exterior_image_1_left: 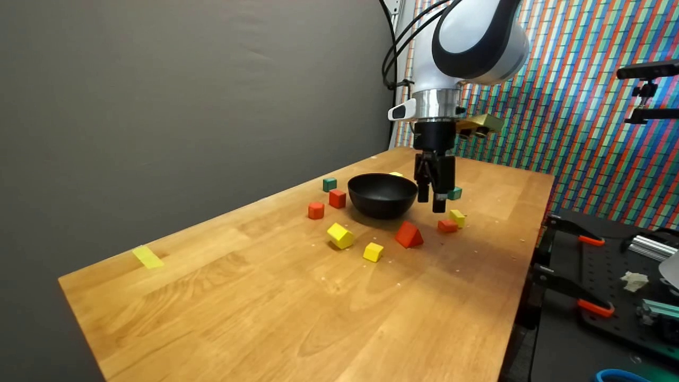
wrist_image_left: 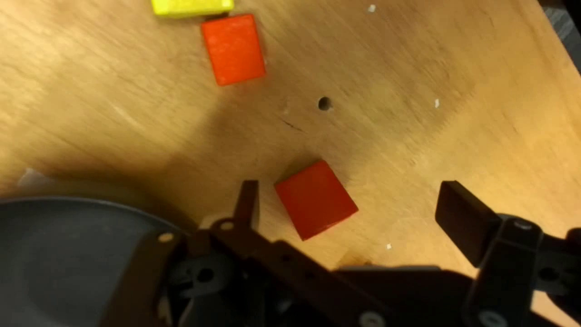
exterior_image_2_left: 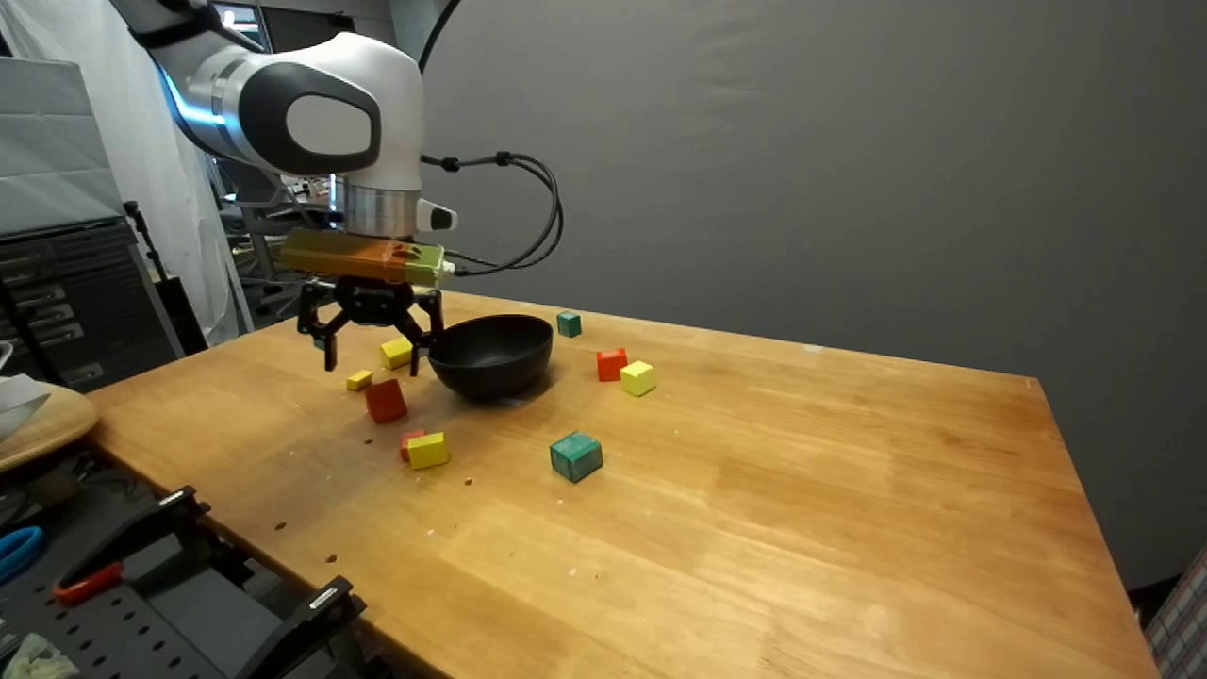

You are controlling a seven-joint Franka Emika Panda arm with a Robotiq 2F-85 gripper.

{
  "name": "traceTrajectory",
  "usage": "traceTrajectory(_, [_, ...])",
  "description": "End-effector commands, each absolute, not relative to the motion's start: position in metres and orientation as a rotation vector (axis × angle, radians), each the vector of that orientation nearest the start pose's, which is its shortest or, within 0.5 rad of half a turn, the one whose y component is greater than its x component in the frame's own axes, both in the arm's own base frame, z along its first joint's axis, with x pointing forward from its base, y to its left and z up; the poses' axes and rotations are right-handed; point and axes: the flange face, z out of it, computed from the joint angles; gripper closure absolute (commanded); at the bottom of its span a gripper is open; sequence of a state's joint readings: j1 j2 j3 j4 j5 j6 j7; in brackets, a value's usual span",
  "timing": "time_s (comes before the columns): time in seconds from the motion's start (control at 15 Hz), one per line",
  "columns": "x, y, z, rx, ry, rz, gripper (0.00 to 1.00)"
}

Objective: Pick up all the cube boxes on the table and put them inside the bowl

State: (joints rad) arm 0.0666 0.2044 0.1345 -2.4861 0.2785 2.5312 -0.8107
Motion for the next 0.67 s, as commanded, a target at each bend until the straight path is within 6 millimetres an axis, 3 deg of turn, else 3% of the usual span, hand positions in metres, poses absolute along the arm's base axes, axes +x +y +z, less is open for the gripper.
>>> traceTrajectory(0.0, [0.448, 0.084, 0.193, -2.651, -1.365, 0.063, 0.0])
traceTrajectory(0.07, [0.448, 0.083, 0.193, -2.679, -1.234, 0.116, 0.0])
traceTrajectory(0.27, [0.447, 0.082, 0.195, -2.709, -1.291, 0.036, 0.0])
traceTrajectory(0.6, [0.448, 0.097, 0.192, -2.744, -1.277, -0.081, 0.0])
